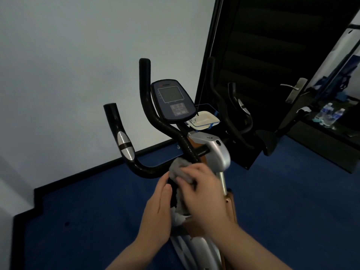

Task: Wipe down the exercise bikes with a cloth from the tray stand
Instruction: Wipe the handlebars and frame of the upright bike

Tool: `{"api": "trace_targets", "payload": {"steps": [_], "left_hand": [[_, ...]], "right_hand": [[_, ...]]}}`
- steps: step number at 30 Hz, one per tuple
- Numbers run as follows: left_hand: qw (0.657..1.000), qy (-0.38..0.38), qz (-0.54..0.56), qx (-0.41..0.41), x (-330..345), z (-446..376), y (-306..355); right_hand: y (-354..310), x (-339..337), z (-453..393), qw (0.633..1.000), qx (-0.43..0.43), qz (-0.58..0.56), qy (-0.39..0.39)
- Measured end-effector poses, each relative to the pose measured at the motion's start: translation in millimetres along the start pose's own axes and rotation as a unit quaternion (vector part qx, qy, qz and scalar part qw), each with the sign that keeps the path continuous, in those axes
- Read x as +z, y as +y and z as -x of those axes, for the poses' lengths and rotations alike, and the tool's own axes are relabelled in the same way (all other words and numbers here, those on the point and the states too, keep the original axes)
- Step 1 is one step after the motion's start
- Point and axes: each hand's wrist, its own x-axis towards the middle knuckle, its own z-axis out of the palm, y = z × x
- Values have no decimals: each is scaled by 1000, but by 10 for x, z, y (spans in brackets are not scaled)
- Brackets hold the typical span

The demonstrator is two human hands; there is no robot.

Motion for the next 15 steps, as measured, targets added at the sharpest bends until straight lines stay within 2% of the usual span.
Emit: {"api": "trace_targets", "payload": {"steps": [3, 5, 7, 9, 12, 15], "left_hand": [[1000, 0, 15, 5, 8, 27, 2], [1000, 13, 20, -12, 24, 34, 0], [999, 25, 24, -24, 51, 35, 7], [999, 38, 11, -16, 74, 2, 53], [998, 53, 7, -12, 93, -81, 106], [997, 65, 12, -40, 89, -164, 175]], "right_hand": [[29, 128, 188, 1000, 24, -4, -2], [131, 0, 303, 996, 44, -60, -41], [203, -196, 346, 993, 31, -62, -93], [207, -347, 247, 997, -32, 12, -74], [148, -354, 25, 990, -98, 95, 31], [105, -199, 43, 977, -116, 178, -15]]}}
